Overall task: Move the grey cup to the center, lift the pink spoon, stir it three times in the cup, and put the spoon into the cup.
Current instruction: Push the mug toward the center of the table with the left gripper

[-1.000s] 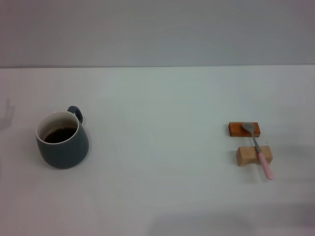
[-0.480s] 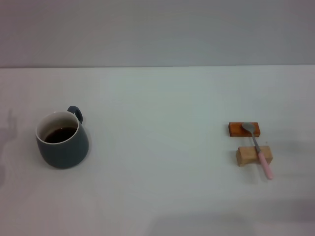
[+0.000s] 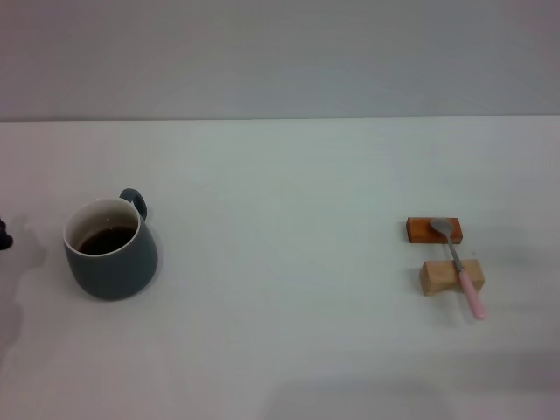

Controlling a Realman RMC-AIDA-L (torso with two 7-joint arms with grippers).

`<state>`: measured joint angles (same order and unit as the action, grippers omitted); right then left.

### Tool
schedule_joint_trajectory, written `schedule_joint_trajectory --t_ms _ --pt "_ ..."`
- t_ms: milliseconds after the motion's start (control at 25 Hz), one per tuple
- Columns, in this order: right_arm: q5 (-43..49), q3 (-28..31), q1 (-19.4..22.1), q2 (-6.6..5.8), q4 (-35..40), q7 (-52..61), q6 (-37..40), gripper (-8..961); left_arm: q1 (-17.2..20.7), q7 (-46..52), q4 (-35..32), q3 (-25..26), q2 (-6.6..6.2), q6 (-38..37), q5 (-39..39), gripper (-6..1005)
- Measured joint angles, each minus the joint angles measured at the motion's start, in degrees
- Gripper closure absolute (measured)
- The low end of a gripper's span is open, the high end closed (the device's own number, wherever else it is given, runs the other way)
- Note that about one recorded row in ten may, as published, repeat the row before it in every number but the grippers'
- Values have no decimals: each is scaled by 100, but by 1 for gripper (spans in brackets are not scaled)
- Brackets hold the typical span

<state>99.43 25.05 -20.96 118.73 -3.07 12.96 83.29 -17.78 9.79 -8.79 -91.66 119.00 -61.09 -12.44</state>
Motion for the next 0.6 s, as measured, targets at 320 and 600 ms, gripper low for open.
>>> schedule_joint_trajectory --t_ms 320,600 --pt "-3 69 -4 0 16 0 16 302 13 55 0 -675 0 31 0 1001" --pt "-4 71 -4 0 26 0 20 302 66 58 -72 -1098 -1 32 -4 1001"
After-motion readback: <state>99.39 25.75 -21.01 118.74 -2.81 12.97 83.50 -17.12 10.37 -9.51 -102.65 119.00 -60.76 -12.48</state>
